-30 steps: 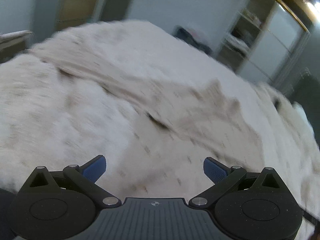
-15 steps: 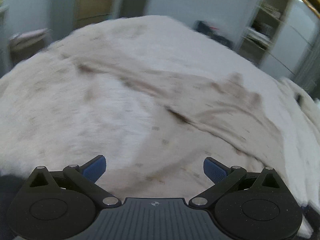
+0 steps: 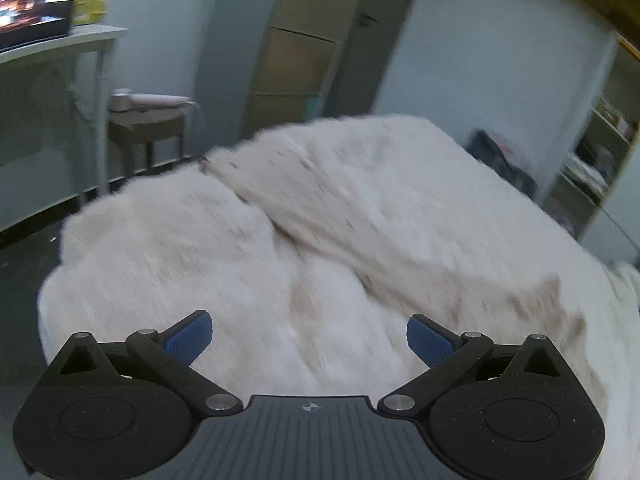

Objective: Fold clothes

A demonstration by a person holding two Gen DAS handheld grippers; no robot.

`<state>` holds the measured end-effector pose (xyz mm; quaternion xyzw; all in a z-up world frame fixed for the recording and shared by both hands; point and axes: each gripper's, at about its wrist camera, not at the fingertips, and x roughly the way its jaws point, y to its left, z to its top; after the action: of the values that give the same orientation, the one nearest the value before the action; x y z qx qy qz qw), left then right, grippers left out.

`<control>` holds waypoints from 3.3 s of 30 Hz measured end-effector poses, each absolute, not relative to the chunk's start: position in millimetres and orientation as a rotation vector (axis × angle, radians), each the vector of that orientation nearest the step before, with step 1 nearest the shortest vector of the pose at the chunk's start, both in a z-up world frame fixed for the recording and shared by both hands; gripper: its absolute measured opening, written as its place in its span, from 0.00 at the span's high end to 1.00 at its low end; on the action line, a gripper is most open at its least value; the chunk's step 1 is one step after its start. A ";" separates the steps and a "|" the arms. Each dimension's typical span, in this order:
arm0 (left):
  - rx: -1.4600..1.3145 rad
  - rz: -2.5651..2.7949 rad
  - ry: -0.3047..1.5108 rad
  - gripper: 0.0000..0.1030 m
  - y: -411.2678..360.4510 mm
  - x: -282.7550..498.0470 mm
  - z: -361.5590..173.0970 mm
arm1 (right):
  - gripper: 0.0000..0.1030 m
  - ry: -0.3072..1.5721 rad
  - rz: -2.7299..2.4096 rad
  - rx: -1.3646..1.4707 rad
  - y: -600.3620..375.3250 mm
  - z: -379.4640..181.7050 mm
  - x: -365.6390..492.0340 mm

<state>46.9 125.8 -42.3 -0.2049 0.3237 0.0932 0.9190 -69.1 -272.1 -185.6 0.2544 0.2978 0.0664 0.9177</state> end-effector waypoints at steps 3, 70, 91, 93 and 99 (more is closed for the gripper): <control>-0.523 0.214 0.608 0.00 152.8 56.9 -22.2 | 0.46 0.621 0.046 0.486 -280.7 -192.8 -72.2; -0.096 -0.283 0.260 0.99 8.8 182.8 3.3 | 0.33 0.314 -0.071 0.579 -322.7 -179.3 -101.9; 0.000 -0.603 0.456 0.14 -168.8 98.4 -40.4 | 0.33 0.136 -0.190 0.874 -396.1 -191.1 -128.2; -0.062 -0.536 0.415 0.06 -116.1 93.3 -18.4 | 0.33 0.168 -0.195 0.836 -391.3 -192.3 -120.0; -0.157 -0.358 0.358 0.00 30.3 53.3 14.2 | 0.33 0.337 -0.221 0.515 -352.7 -177.4 -87.1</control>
<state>53.3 30.3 14.2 -0.0775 0.1768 -0.1767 0.9652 -87.1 -352.7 -177.4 0.2530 0.1653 -0.1084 0.9471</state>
